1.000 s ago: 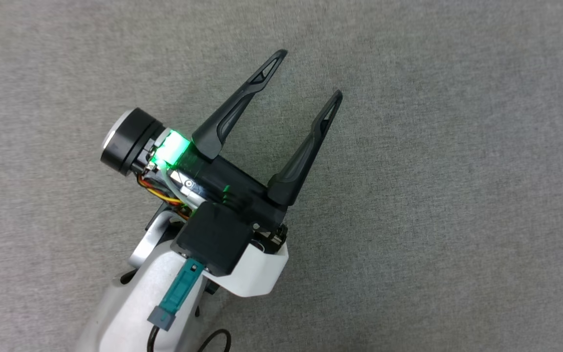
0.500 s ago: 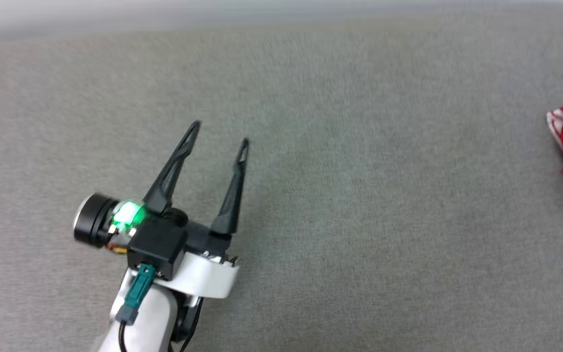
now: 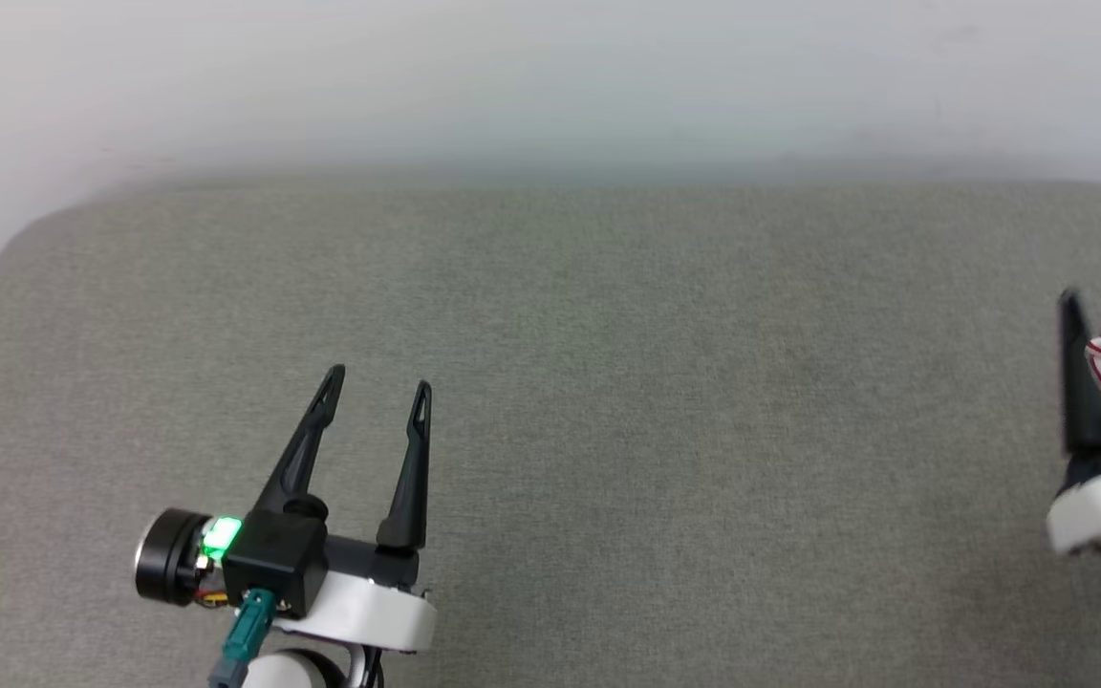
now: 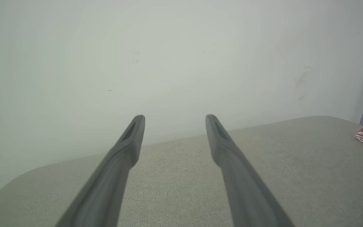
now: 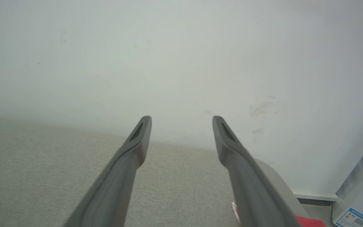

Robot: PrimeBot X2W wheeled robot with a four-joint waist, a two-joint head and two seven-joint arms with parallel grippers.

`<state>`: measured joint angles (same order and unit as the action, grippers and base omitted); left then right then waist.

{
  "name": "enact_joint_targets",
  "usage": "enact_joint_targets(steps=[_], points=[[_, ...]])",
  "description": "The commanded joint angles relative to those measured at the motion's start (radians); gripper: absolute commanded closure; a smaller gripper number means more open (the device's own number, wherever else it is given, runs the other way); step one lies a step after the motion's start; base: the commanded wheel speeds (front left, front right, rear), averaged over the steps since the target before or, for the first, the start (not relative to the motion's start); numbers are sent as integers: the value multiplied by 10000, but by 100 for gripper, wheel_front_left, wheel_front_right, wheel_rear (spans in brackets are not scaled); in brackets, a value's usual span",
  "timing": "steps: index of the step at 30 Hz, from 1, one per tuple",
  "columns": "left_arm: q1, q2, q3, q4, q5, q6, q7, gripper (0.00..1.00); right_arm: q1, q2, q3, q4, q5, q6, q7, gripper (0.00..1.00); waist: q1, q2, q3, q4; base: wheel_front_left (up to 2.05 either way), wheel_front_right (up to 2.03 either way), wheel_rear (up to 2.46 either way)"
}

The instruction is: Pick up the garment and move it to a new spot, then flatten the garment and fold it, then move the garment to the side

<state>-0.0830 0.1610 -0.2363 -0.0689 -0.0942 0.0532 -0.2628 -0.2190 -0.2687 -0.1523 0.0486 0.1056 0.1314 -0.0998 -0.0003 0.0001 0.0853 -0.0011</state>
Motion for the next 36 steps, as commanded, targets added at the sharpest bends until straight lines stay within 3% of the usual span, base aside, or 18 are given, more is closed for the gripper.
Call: enact_joint_targets(steps=[1,8,14,36], points=[[196,-47,50,37,15,-23,-22,0,436,297,-63,-186,33,-14,-173,0,3,-1,-233,199,0,0,0],[771,-284,411,521,152,3,-22,0,1772,1493,225,-187,-106,-16,-935,0,3,-1,-502,215,0,0,0],[1008,-456,725,832,207,-97,-22,0,2312,2030,360,71,-426,-16,-1403,0,3,-1,-602,265,0,0,0],[929,-891,1164,1370,351,-760,-23,0,1935,2206,457,373,-465,-16,-1653,0,3,-1,-488,293,0,0,0]])
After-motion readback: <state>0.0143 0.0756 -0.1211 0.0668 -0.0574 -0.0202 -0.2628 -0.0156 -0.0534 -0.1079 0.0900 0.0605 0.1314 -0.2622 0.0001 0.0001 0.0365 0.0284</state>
